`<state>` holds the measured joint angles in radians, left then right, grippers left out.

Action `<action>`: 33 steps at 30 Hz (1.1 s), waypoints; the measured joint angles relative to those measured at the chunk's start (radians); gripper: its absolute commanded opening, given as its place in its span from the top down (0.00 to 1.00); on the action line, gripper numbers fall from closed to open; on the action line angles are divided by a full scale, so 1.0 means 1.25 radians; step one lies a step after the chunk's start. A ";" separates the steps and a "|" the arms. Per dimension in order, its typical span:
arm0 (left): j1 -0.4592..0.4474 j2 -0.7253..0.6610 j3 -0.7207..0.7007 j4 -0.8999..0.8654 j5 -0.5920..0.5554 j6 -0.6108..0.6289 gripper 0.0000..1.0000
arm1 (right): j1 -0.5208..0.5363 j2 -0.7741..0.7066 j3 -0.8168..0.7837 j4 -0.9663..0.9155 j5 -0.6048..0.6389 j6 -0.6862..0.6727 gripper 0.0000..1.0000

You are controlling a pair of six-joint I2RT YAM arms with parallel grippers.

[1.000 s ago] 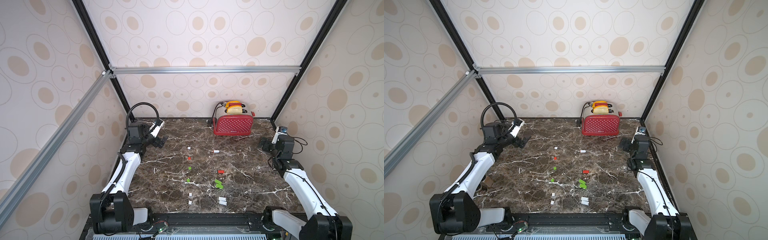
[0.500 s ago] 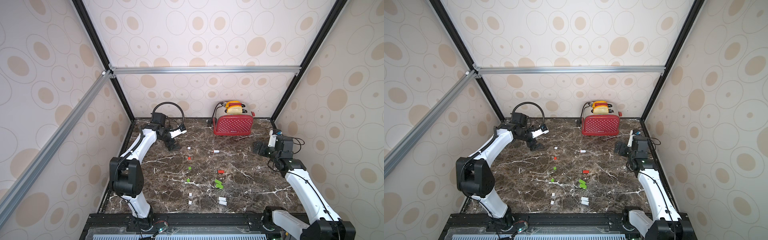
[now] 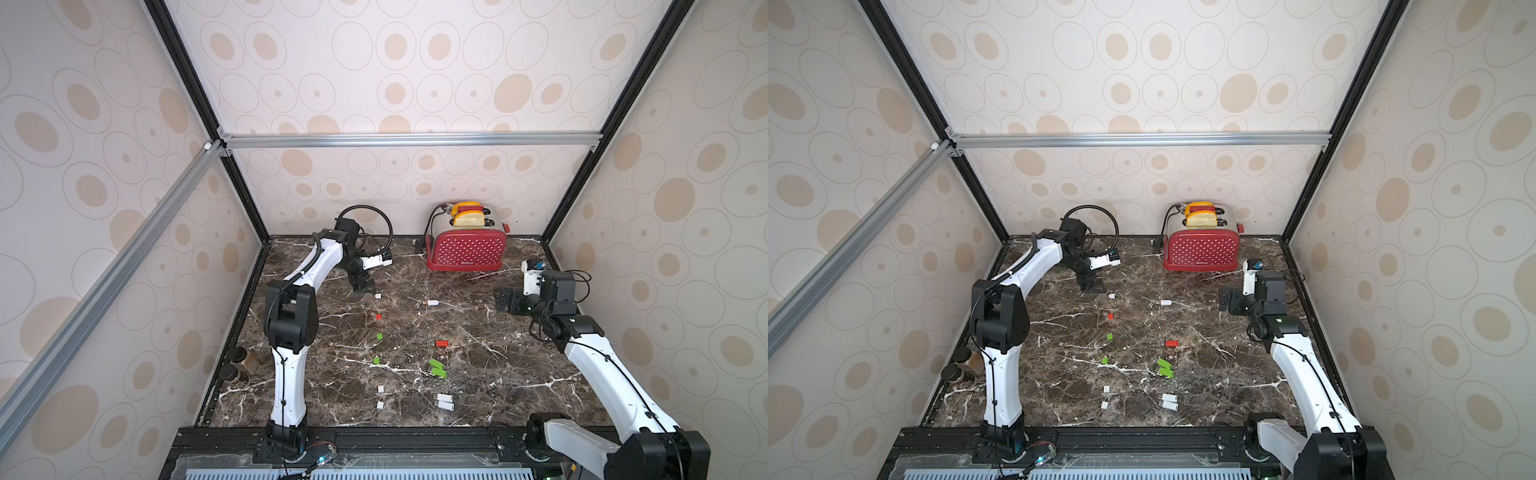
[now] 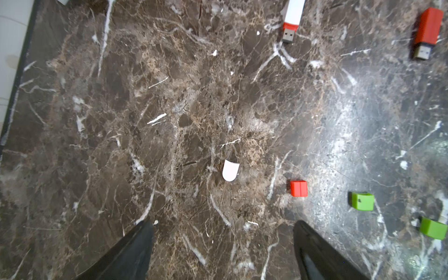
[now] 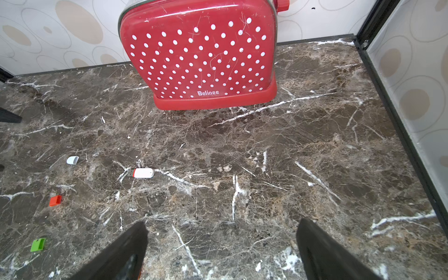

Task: Close the usb drive cover
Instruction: Pick up the cover from the center of the board.

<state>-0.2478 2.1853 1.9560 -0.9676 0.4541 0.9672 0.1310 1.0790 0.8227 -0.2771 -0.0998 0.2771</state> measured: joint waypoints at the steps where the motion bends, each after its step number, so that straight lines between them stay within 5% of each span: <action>1: 0.000 0.014 0.011 -0.005 -0.006 0.006 0.12 | 0.001 0.000 0.000 0.000 0.000 -0.002 0.00; 33: -0.050 0.193 0.121 -0.054 -0.096 0.140 0.51 | 0.013 0.013 0.000 0.001 0.019 -0.010 0.00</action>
<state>-0.3099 2.4268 2.1071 -1.0351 0.3340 1.1427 0.1478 1.0954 0.8227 -0.2760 -0.0765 0.2642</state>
